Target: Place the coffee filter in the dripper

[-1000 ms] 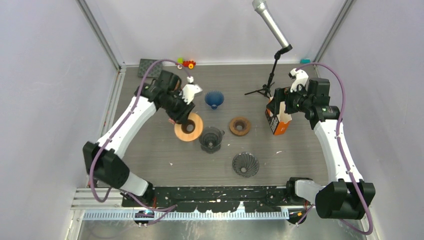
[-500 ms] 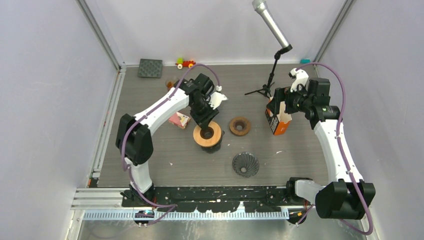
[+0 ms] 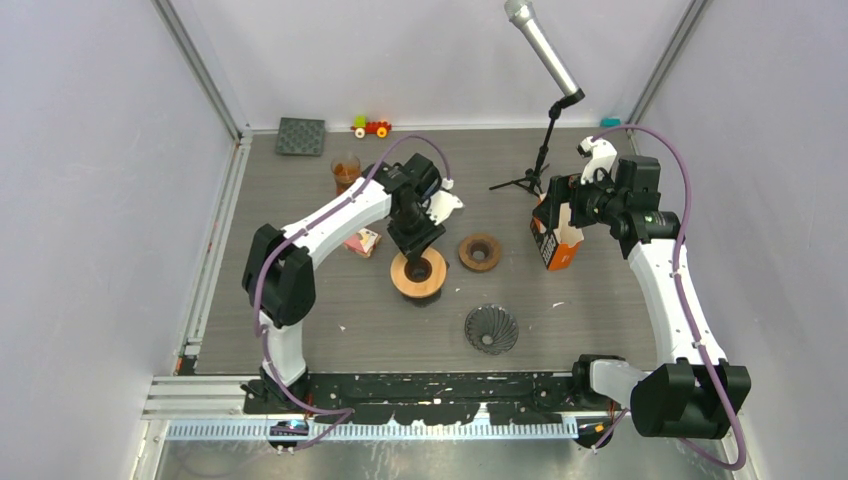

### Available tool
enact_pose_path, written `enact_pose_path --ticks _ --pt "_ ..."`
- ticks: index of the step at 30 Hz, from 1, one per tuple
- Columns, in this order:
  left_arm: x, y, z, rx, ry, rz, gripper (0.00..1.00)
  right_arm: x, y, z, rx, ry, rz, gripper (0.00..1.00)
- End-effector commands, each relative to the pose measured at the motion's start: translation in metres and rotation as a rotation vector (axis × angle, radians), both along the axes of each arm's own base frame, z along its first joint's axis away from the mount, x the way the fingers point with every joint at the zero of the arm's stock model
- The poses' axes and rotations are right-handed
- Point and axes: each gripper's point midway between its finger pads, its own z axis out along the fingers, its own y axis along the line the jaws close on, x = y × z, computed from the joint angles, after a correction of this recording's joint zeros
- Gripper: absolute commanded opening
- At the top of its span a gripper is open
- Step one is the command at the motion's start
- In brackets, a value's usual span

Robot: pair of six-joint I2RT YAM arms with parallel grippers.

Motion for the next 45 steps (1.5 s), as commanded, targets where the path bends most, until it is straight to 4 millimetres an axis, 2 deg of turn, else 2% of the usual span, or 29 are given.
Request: enact_pose_path --ticks 1,10,13,15,19,23,25,30,34,37,45 --pt "0.007 -0.010 0.009 -0.010 -0.044 0.006 0.32 0.002 0.004 0.027 0.000 -0.072 0.024 1.00" --pt "0.005 -0.014 0.004 0.004 -0.054 -0.004 0.42 0.000 0.005 0.029 0.004 -0.079 0.032 1.00" --pt "0.009 -0.014 0.006 0.002 -0.079 -0.001 0.51 -0.001 0.006 0.030 0.005 -0.077 0.039 1.00" --pt "0.011 -0.014 0.008 0.003 -0.094 0.003 0.61 -0.003 0.007 0.032 0.005 -0.078 0.045 1.00" --pt "0.016 -0.012 0.017 0.001 -0.131 0.016 0.67 -0.019 0.014 0.031 -0.056 -0.066 0.096 1.00" --pt "0.021 -0.010 0.036 -0.026 -0.199 0.030 0.72 -0.057 0.045 0.012 -0.159 -0.021 0.287 1.00" --pt "0.022 -0.008 0.049 -0.046 -0.241 0.038 0.78 -0.078 0.060 0.000 -0.195 0.005 0.392 0.98" --pt "0.024 0.003 0.078 -0.091 -0.372 0.045 0.86 -0.121 0.080 -0.039 -0.279 0.113 0.599 0.92" --pt "0.032 0.027 0.097 -0.084 -0.526 0.090 0.91 -0.141 0.081 -0.073 -0.355 0.230 0.705 0.84" --pt "0.034 0.039 0.105 -0.097 -0.565 0.119 0.93 -0.151 0.084 -0.094 -0.378 0.309 0.763 0.82" --pt "0.043 0.060 0.120 -0.106 -0.615 0.175 0.93 -0.160 0.093 -0.129 -0.391 0.438 0.838 0.73"
